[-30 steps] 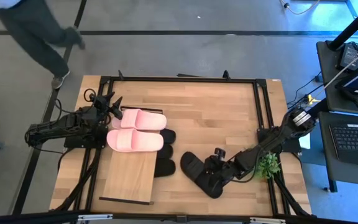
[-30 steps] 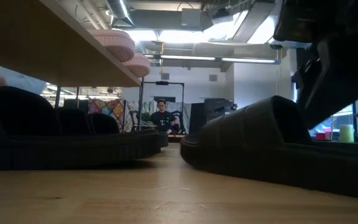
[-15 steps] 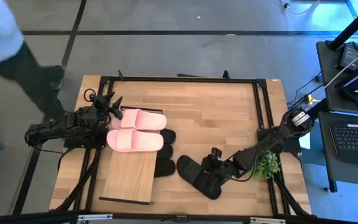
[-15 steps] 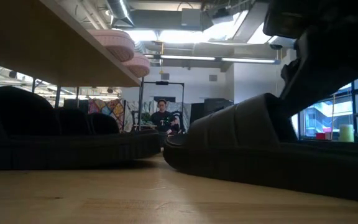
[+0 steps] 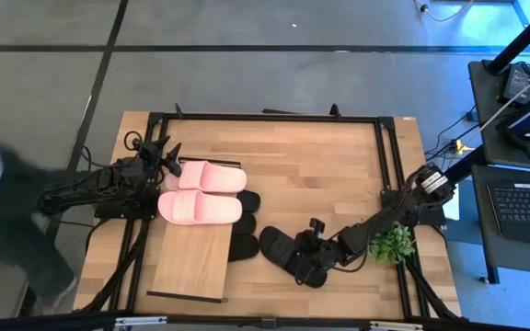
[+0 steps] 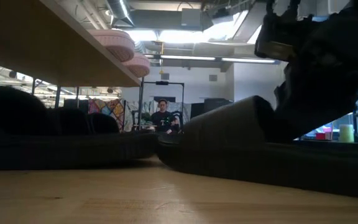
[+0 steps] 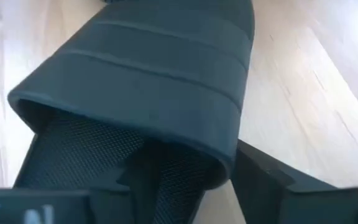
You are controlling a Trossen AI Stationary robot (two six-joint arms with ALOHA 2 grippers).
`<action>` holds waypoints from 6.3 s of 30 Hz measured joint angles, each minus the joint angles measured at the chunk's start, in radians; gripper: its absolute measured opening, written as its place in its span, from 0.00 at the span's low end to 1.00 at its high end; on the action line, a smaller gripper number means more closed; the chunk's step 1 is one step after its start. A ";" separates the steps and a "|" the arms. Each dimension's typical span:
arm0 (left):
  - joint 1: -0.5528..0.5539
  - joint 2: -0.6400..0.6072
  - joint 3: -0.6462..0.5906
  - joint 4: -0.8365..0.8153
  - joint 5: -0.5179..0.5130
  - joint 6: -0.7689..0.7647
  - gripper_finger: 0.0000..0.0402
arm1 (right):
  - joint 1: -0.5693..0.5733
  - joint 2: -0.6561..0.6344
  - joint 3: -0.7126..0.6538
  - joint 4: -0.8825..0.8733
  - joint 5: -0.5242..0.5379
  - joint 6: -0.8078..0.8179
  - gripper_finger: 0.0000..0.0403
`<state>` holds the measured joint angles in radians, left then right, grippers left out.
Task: Pick and place slides into the shelf
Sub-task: Put the black slipper under the shelf
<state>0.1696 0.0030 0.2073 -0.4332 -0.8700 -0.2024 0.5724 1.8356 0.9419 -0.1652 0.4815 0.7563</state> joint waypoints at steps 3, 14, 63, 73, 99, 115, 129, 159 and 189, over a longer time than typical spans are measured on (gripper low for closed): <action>0.000 0.000 0.000 0.000 0.000 0.000 0.54 | -0.001 0.028 0.003 0.048 0.014 -0.002 0.38; 0.000 0.000 0.000 0.000 0.000 0.000 0.54 | -0.001 0.020 0.010 0.087 0.012 0.000 0.03; 0.000 0.000 0.000 -0.004 0.000 0.002 0.54 | -0.107 0.269 0.493 0.037 -0.356 -0.294 0.03; 0.000 0.000 0.000 -0.004 0.000 0.002 0.54 | -0.120 0.292 0.493 0.043 -0.328 -0.298 0.05; 0.000 0.000 0.000 -0.004 0.000 0.002 0.54 | -0.107 0.289 0.676 -0.229 -0.342 -0.341 0.34; 0.000 0.000 0.000 -0.004 0.000 0.002 0.54 | 0.021 0.287 0.799 -0.989 -0.380 -0.397 0.34; 0.000 0.000 0.000 -0.004 0.000 0.002 0.54 | 0.011 0.289 0.688 -0.739 -0.407 -0.344 0.34; 0.000 0.000 0.000 -0.004 0.000 0.002 0.54 | -0.006 0.290 0.637 -0.625 -0.405 -0.370 0.34; 0.000 0.000 0.000 -0.004 0.000 0.000 0.54 | -0.040 0.349 0.639 -0.309 -0.446 -0.456 0.34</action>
<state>0.1696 0.0029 0.2070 -0.4374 -0.8700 -0.2020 0.5322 2.1850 1.5810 -0.4743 0.0351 0.3003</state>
